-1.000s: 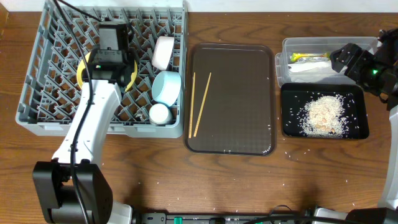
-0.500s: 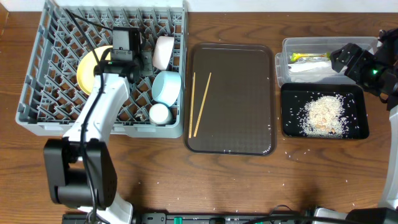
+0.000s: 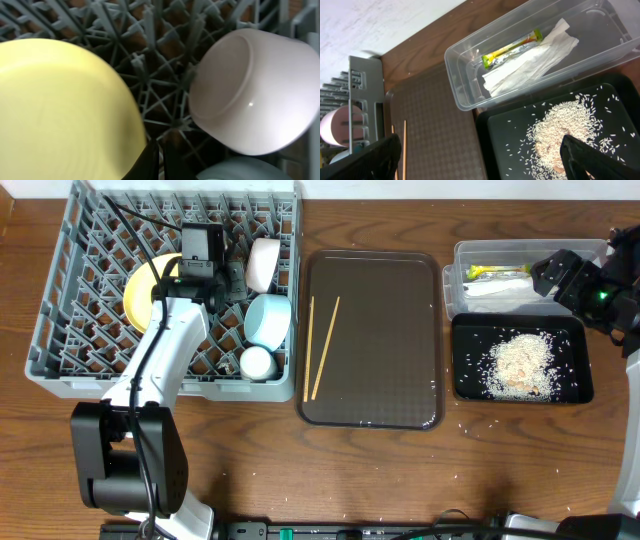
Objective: Sort waste into correct bins and load items into the dishwasher
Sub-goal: 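Lower the yellow plate upright into the rack slots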
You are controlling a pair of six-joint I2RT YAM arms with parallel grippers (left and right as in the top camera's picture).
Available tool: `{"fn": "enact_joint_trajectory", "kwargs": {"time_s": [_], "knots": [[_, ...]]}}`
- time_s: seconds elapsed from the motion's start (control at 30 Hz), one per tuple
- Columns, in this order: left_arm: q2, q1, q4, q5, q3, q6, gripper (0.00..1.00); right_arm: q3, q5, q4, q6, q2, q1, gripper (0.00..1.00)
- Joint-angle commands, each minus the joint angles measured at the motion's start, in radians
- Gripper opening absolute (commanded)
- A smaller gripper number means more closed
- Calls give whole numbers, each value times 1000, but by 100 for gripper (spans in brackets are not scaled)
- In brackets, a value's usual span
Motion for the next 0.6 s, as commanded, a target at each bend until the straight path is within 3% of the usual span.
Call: {"fn": "enact_joint_trajectory", "kwargs": {"time_s": [0.0,0.57], "knots": [[-18,6,-3,-68,4,-10,8,17,-7,-1,6,-5,-3,99],[47,6,3,-117,5,-10,8,17,-7,-1,6,-5,-3,99]]}}
